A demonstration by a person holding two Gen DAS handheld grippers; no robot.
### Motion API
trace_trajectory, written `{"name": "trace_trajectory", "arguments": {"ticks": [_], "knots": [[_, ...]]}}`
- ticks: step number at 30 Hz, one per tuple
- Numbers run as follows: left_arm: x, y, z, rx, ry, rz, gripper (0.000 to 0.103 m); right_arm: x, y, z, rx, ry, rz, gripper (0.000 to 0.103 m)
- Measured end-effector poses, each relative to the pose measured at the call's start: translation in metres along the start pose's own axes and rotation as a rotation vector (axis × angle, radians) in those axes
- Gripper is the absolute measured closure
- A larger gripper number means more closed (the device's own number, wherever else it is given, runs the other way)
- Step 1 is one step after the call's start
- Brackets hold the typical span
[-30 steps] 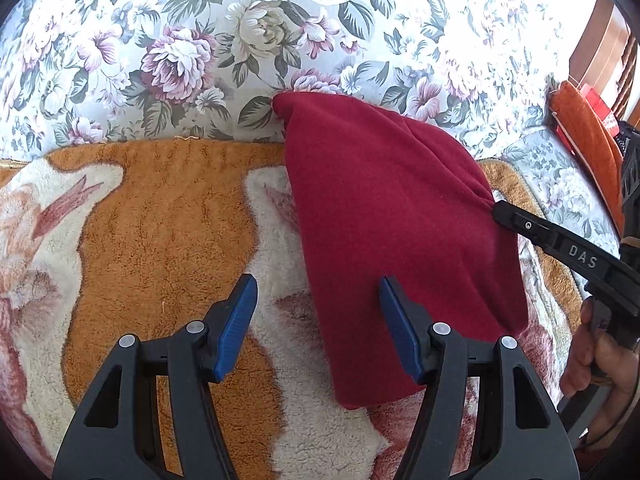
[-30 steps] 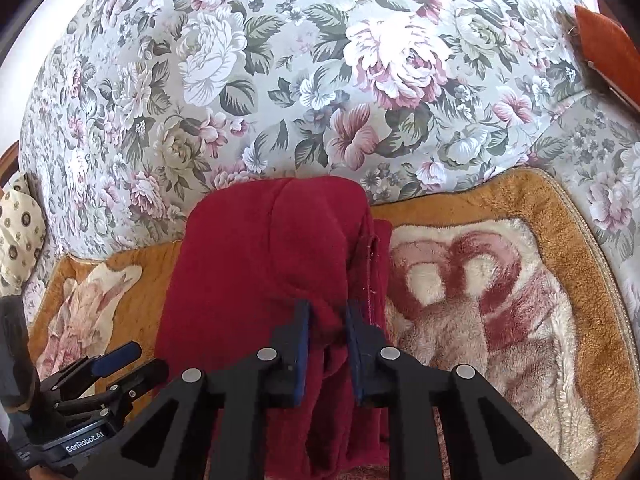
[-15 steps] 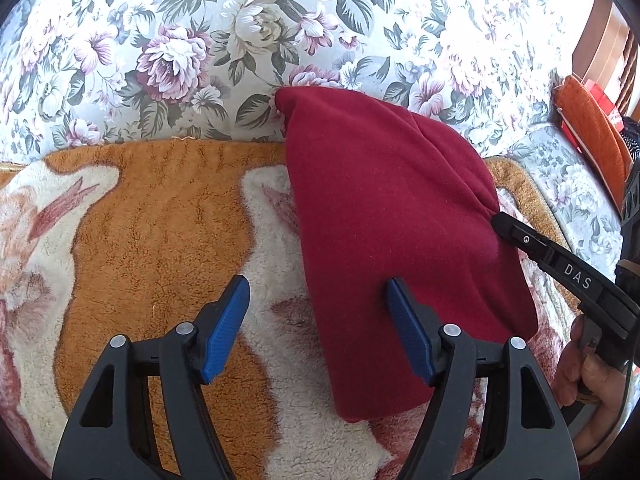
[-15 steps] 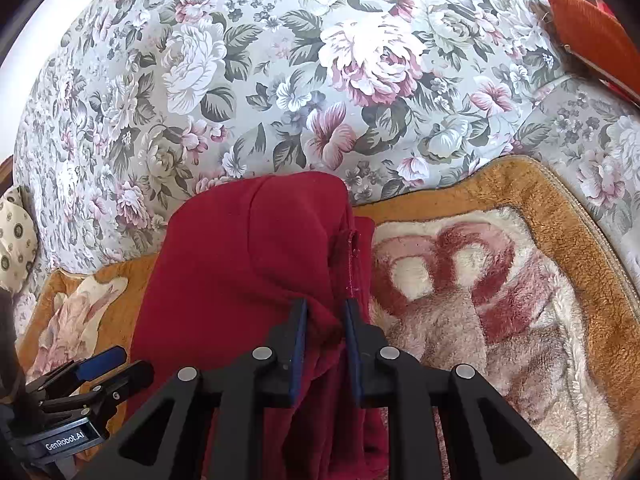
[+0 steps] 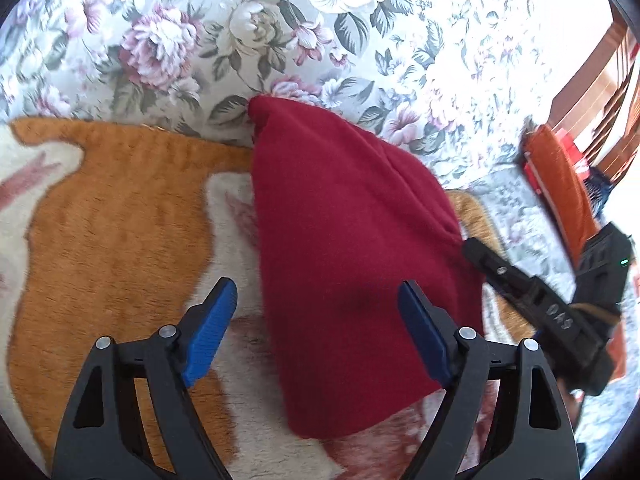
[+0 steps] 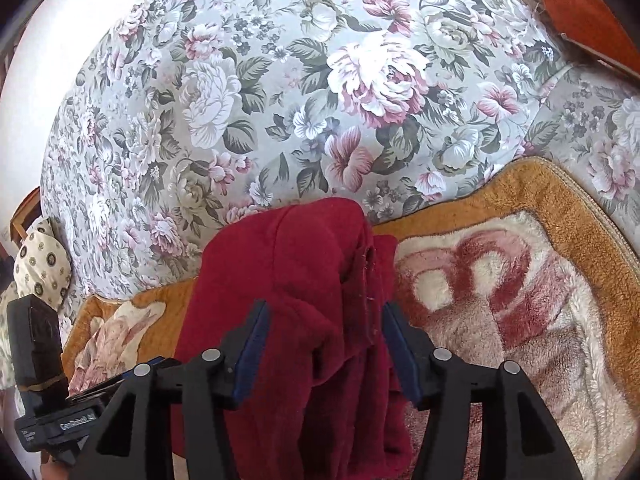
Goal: Fold small clothes
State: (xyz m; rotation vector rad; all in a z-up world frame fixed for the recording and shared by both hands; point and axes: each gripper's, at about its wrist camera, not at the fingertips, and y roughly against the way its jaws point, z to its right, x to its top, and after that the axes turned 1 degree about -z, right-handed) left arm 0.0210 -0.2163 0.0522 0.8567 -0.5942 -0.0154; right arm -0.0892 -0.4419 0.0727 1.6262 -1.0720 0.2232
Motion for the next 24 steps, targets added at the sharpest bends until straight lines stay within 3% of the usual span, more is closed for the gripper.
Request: {"name": "trace_trajectory", "arguments": {"ticks": [2, 5, 7, 10, 14, 15, 17, 20, 24], "knots": [[0.002, -0.007, 0.004, -0.014, -0.019, -0.012, 0.020, 0.000, -0.010, 0.009, -0.007, -0.025, -0.042, 0.040], [0.001, -0.019, 0.006, 0.001, -0.034, -0.040, 0.020, 0.000, -0.024, 0.021, 0.066, -0.095, -0.081, 0.036], [0.001, -0.029, 0.000, -0.023, 0.000, -0.072, 0.019, 0.000, -0.039, 0.030, 0.138, -0.163, -0.121, 0.034], [0.003, -0.041, -0.012, -0.090, 0.092, -0.089, 0.011, 0.001, -0.053, 0.036, 0.172, -0.198, -0.142, 0.029], [0.002, -0.040, -0.011, -0.100, 0.088, -0.070, 0.011, -0.001, -0.055, 0.035, 0.198, -0.190, -0.132, 0.028], [0.001, -0.040, -0.009, -0.103, 0.079, -0.063, 0.017, -0.002, -0.054, 0.035, 0.204, -0.191, -0.127, 0.029], [-0.002, -0.036, -0.005, -0.124, 0.058, -0.051, 0.029, -0.003, -0.050, 0.033, 0.202, -0.190, -0.114, 0.044], [-0.003, -0.021, 0.002, -0.101, 0.018, -0.021, 0.044, -0.003, -0.037, 0.025, 0.201, -0.170, -0.089, 0.053], [-0.014, 0.019, 0.002, -0.119, 0.046, 0.015, 0.045, -0.014, -0.007, 0.011, 0.267, -0.184, -0.103, 0.056]]}}
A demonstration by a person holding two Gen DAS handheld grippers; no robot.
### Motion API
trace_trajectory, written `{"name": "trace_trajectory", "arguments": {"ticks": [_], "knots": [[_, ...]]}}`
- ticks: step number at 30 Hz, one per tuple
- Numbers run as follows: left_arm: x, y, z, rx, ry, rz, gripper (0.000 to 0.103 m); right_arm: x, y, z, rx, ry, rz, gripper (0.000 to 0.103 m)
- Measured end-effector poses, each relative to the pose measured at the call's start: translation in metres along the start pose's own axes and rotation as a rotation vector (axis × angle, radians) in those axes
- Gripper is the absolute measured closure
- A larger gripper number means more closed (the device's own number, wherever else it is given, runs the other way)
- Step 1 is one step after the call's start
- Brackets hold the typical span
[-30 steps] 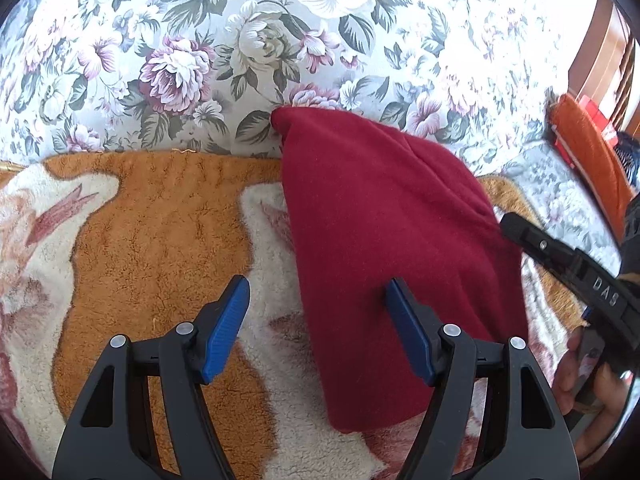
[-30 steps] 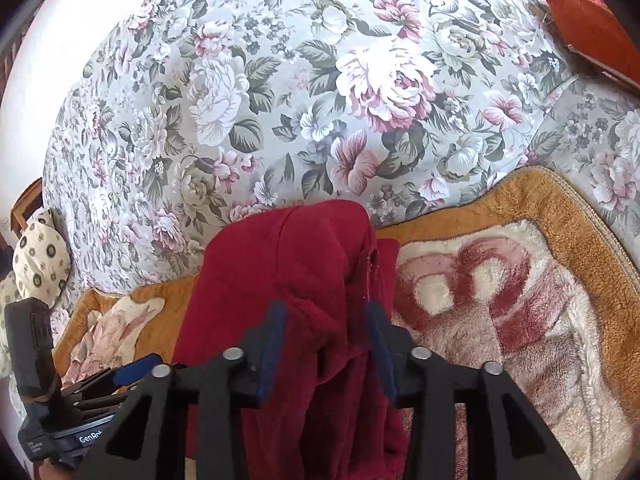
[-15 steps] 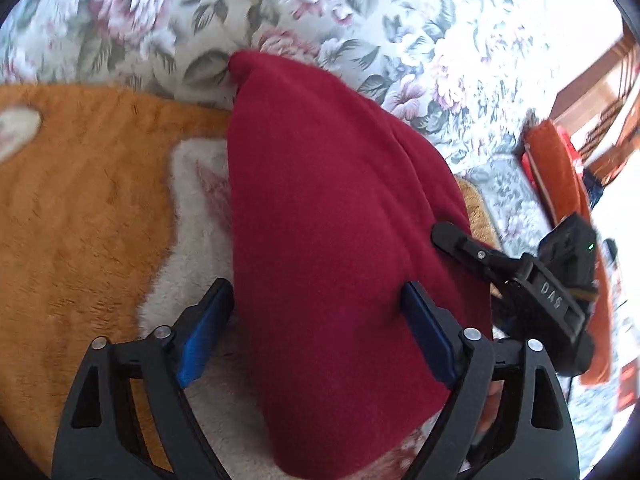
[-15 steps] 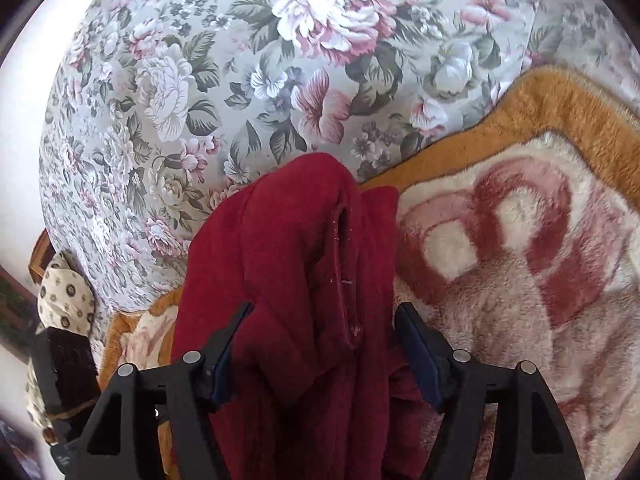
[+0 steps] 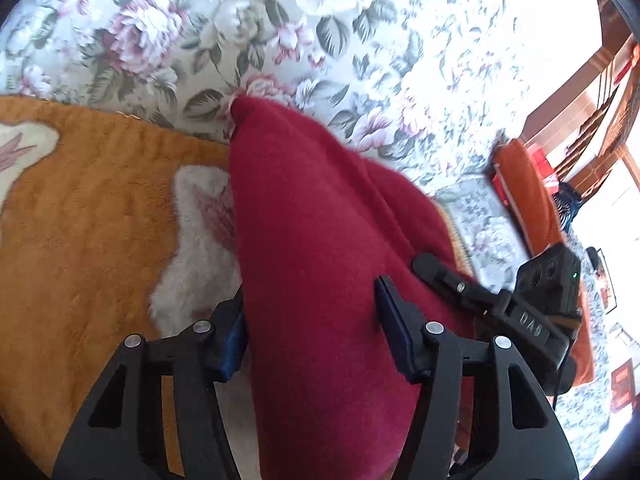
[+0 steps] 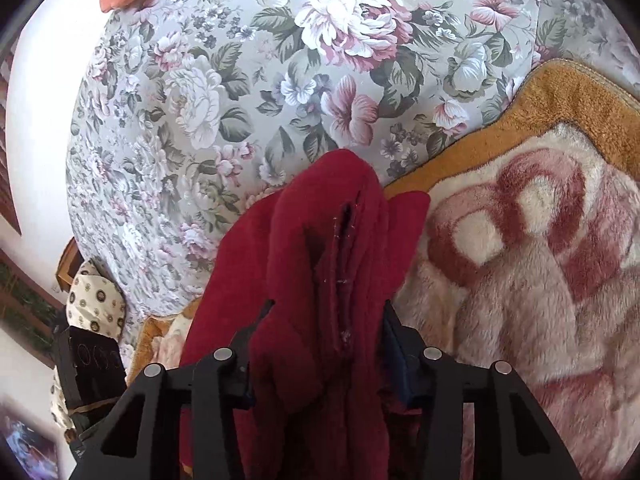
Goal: Fold small clothes
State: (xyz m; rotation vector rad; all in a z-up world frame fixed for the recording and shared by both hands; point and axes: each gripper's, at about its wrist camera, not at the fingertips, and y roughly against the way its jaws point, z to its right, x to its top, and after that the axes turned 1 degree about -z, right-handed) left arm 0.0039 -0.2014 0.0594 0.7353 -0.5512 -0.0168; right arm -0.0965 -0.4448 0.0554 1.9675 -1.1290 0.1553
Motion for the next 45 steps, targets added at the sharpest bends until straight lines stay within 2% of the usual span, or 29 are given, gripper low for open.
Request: {"name": "trace_trajectory", "arguments": {"ticks": [4, 8, 10, 12, 13, 15, 17, 19, 22, 23, 24, 25, 26, 28, 30, 35, 39, 45], "knots": [[-0.030, 0.046, 0.006, 0.034, -0.010, -0.023, 0.045, -0.032, 0.031, -0.032, 0.027, 0.077, -0.042, 0.056], [-0.085, 0.080, 0.003, 0.088, 0.010, -0.049, 0.045, -0.069, 0.043, -0.042, 0.062, 0.106, -0.117, 0.056], [-0.103, 0.078, -0.002, 0.152, 0.017, -0.088, 0.045, -0.081, 0.032, -0.041, -0.003, 0.122, -0.186, 0.053], [-0.113, 0.079, -0.003, 0.221, -0.003, -0.094, 0.045, -0.085, 0.034, -0.037, -0.067, 0.107, -0.186, 0.051], [-0.114, 0.085, -0.001, 0.241, -0.024, -0.069, 0.045, -0.083, 0.045, -0.036, -0.057, 0.091, -0.150, 0.051], [-0.113, 0.100, 0.010, 0.332, -0.084, 0.033, 0.045, -0.076, 0.066, -0.037, -0.058, 0.073, -0.078, 0.051], [-0.112, 0.108, 0.016, 0.398, -0.128, 0.109, 0.045, -0.067, 0.080, -0.046, -0.075, 0.101, -0.028, 0.051], [-0.110, 0.103, 0.015, 0.384, -0.131, 0.097, 0.045, -0.061, 0.078, -0.059, -0.085, 0.160, -0.029, 0.051], [-0.108, 0.087, 0.010, 0.366, -0.110, 0.041, 0.045, -0.061, 0.050, -0.075, -0.148, 0.256, -0.074, 0.054], [-0.106, 0.084, 0.009, 0.368, -0.108, 0.036, 0.044, -0.062, 0.036, -0.078, -0.168, 0.274, -0.095, 0.066], [-0.104, 0.083, 0.010, 0.370, -0.115, 0.038, 0.043, -0.062, 0.027, -0.079, -0.189, 0.293, -0.100, 0.074], [-0.104, 0.082, 0.012, 0.376, -0.128, 0.045, 0.041, -0.062, 0.020, -0.082, -0.209, 0.325, -0.096, 0.093], [-0.102, 0.080, 0.012, 0.386, -0.137, 0.048, 0.035, -0.062, 0.015, -0.085, -0.240, 0.359, -0.095, 0.096], [-0.102, 0.077, 0.011, 0.400, -0.139, 0.048, 0.028, -0.059, 0.007, -0.086, -0.342, 0.431, -0.076, 0.097], [-0.101, 0.070, 0.008, 0.385, -0.128, 0.038, 0.025, -0.057, -0.006, -0.072, -0.368, 0.402, -0.099, 0.097], [-0.100, 0.064, 0.013, 0.417, -0.158, 0.039, 0.025, -0.055, -0.004, -0.065, -0.348, 0.380, -0.114, 0.097], [-0.102, 0.064, 0.016, 0.445, -0.177, 0.051, 0.025, -0.058, 0.026, -0.076, -0.270, 0.334, -0.086, 0.097], [-0.102, 0.064, 0.016, 0.455, -0.177, 0.055, 0.025, -0.087, 0.064, -0.106, -0.192, 0.394, -0.074, 0.097]]}}
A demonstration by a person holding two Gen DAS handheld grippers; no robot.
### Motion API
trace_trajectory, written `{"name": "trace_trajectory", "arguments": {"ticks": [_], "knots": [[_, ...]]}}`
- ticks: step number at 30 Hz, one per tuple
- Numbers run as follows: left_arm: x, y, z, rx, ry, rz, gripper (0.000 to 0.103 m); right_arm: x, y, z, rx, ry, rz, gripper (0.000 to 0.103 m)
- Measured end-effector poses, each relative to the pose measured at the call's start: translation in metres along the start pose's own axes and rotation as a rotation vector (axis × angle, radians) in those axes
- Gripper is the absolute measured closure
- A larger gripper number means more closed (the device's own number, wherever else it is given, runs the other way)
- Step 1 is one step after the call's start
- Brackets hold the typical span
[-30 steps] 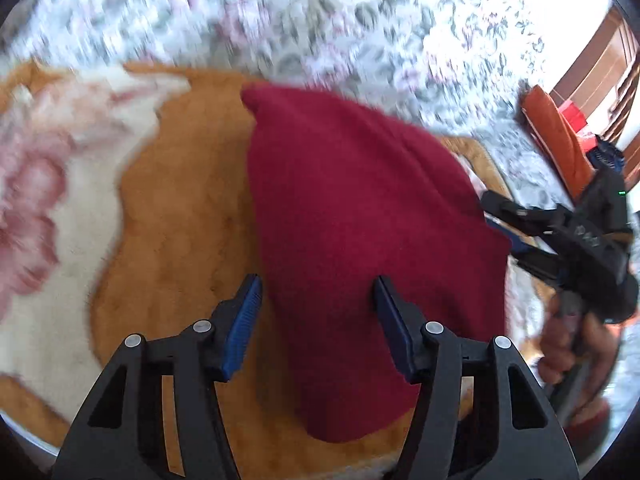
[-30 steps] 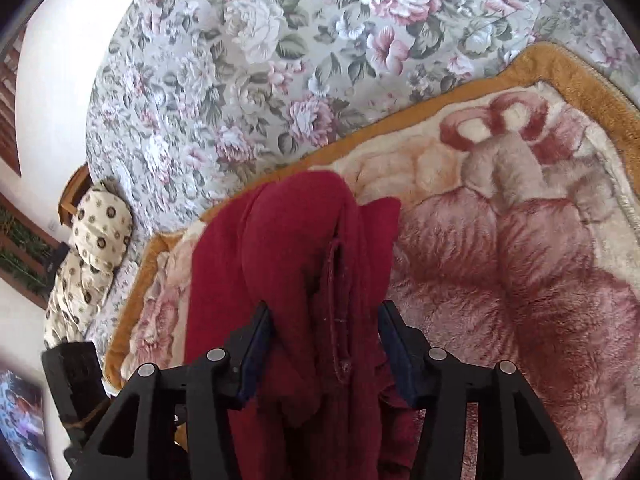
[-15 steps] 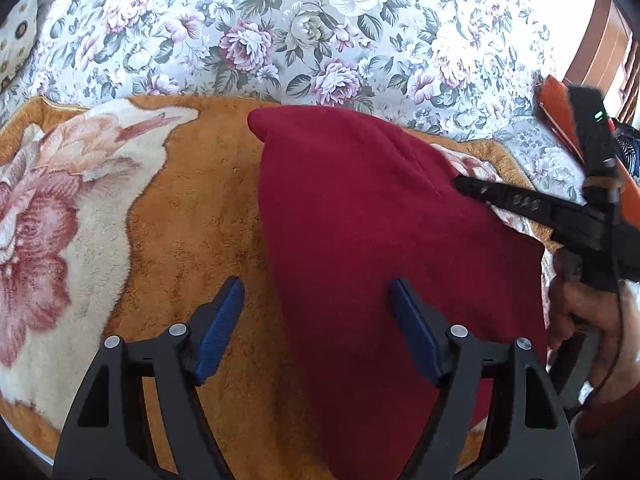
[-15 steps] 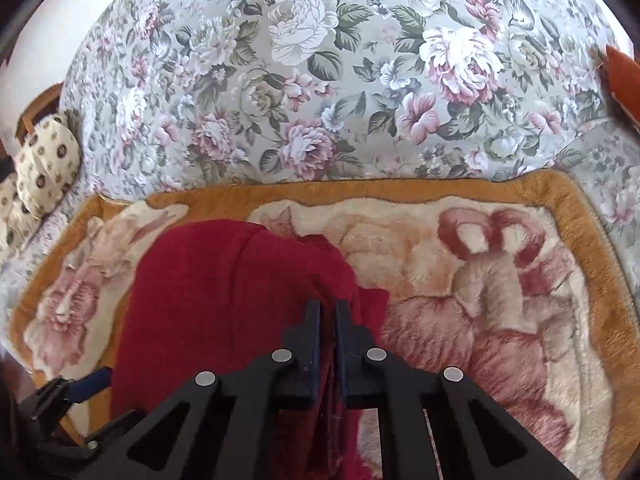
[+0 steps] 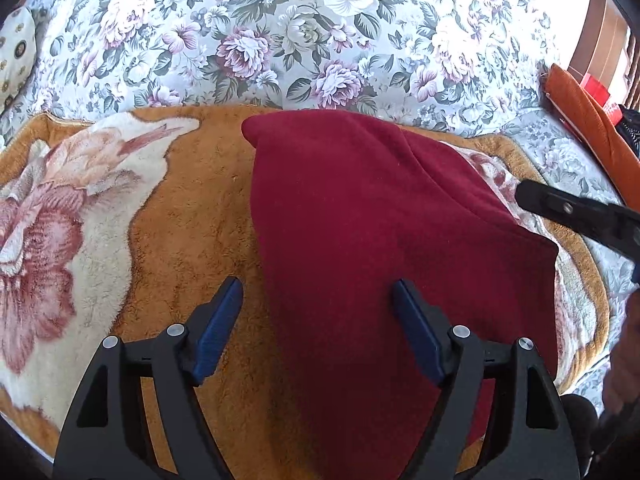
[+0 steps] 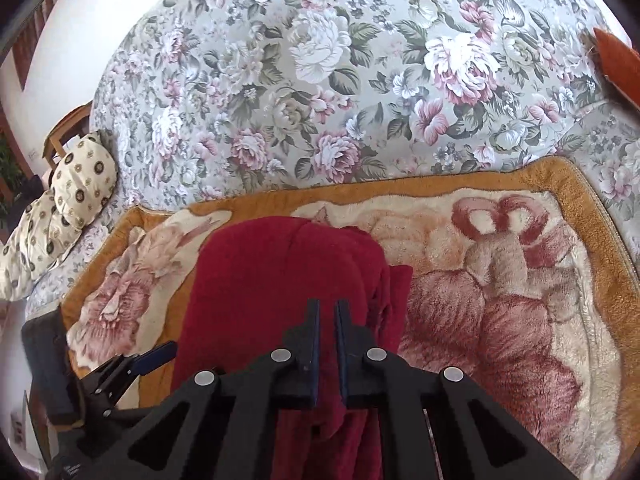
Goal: Fold small clothes
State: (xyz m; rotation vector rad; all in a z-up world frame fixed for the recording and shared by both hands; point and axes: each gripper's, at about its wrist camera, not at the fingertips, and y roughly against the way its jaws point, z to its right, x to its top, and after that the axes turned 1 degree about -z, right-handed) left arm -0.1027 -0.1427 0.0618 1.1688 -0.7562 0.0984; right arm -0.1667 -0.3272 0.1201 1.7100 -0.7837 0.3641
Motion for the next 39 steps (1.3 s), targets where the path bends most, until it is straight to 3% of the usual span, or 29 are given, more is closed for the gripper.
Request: {"name": "trace_trajectory", "arguments": {"ticks": [3, 6, 7, 10, 16, 20, 26, 39], "knots": [[-0.001, 0.001, 0.001, 0.007, 0.000, 0.005, 0.025, -0.013, -0.002, -0.008, 0.015, 0.027, -0.022, 0.097], [-0.002, 0.001, 0.001, 0.000, -0.001, 0.005, 0.025, -0.027, -0.023, -0.002, -0.131, 0.075, -0.069, 0.097], [-0.002, 0.001, 0.002, -0.001, -0.001, 0.006, 0.025, -0.030, -0.028, 0.004, -0.140, 0.060, -0.067, 0.097], [-0.004, 0.002, 0.004, 0.015, -0.004, 0.019, 0.025, -0.029, -0.024, 0.016, -0.093, -0.021, -0.048, 0.097], [-0.005, 0.003, 0.005, 0.034, -0.002, 0.022, 0.025, -0.031, 0.004, 0.009, -0.033, -0.048, 0.001, 0.094], [-0.006, 0.010, 0.007, 0.057, -0.009, 0.039, 0.025, -0.037, 0.019, 0.003, -0.009, -0.052, 0.018, 0.076], [-0.011, 0.021, 0.010, 0.130, -0.025, 0.073, 0.025, -0.044, 0.030, -0.007, -0.013, -0.031, 0.033, 0.076], [-0.024, 0.053, 0.005, 0.211, -0.001, 0.126, 0.025, -0.054, 0.044, -0.021, -0.040, 0.013, 0.060, 0.076]]}}
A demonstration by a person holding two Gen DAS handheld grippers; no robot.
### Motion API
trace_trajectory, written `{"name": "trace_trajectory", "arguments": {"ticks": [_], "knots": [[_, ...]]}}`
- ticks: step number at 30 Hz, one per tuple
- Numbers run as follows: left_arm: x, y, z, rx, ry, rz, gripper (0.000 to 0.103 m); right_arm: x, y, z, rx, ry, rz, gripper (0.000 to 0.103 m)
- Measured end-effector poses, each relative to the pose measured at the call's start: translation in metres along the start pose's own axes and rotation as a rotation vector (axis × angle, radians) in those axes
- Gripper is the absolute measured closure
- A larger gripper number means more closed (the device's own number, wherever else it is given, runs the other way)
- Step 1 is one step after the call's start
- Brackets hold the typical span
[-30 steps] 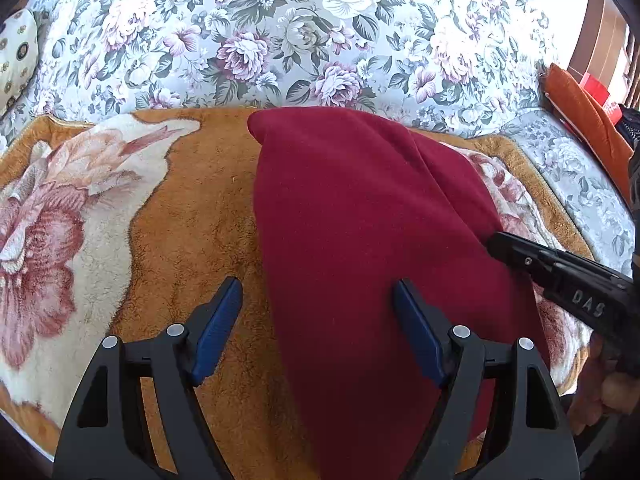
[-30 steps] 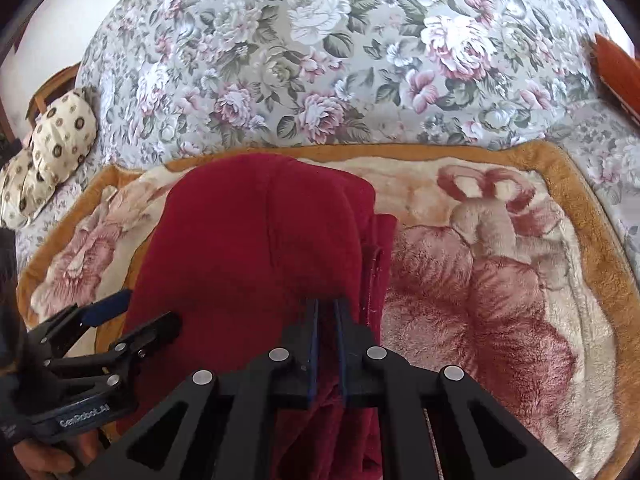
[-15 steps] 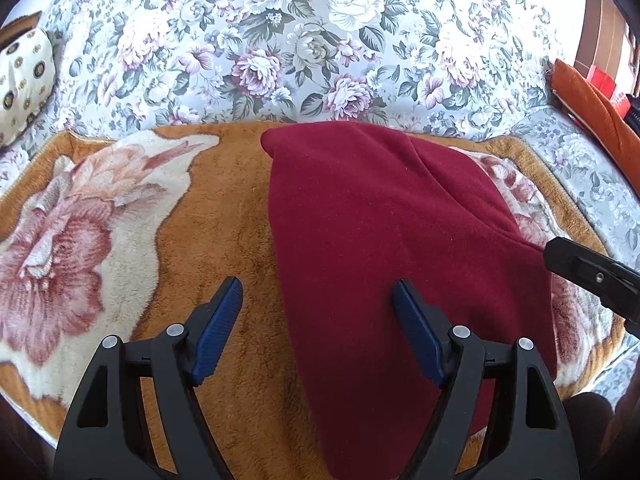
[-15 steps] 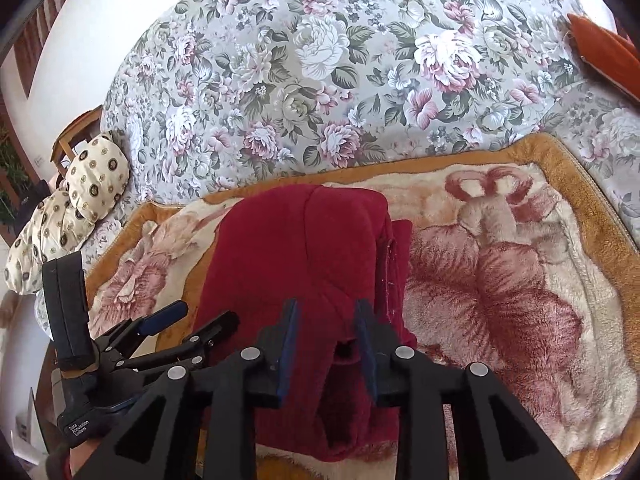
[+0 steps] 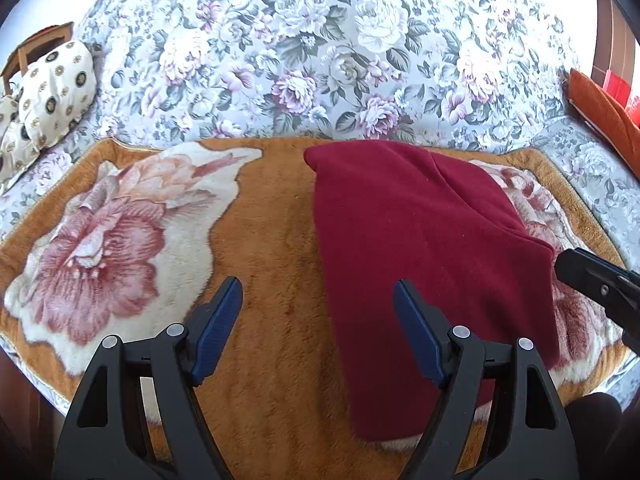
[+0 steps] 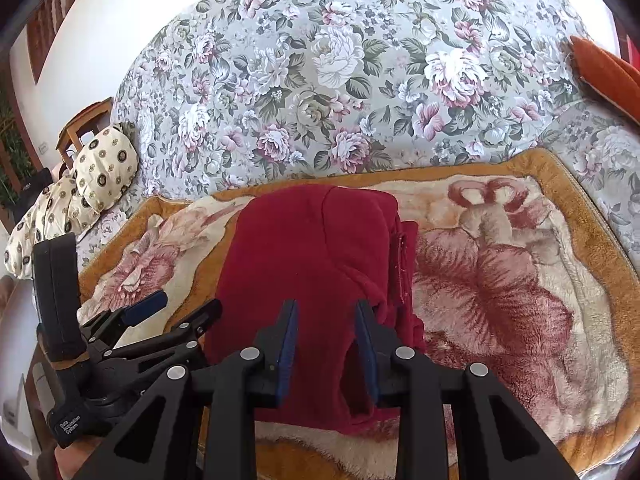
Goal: Fold small clothes
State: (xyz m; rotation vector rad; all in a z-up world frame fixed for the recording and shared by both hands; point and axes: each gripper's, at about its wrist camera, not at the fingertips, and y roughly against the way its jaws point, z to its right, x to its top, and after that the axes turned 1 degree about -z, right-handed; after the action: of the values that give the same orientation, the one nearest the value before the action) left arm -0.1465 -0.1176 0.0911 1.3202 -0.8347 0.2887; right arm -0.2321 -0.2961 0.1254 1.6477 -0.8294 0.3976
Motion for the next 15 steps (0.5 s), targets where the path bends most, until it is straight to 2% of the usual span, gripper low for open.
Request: {"name": "trace_trajectory", "arguments": {"ticks": [4, 7, 12, 15], "knots": [[-0.002, 0.010, -0.013, -0.016, 0.054, 0.038, 0.025, -0.002, 0.001, 0.002, 0.003, -0.020, 0.001, 0.068], [-0.002, 0.011, -0.015, -0.030, 0.085, 0.041, 0.025, -0.004, 0.001, -0.003, -0.003, -0.009, 0.002, 0.068], [-0.002, 0.014, -0.003, 0.021, 0.025, 0.052, 0.025, -0.006, 0.005, -0.012, -0.038, 0.023, 0.031, 0.067], [-0.002, 0.015, -0.001, 0.006, 0.021, 0.058, 0.025, -0.007, 0.005, -0.012, -0.058, 0.031, 0.036, 0.066]]}}
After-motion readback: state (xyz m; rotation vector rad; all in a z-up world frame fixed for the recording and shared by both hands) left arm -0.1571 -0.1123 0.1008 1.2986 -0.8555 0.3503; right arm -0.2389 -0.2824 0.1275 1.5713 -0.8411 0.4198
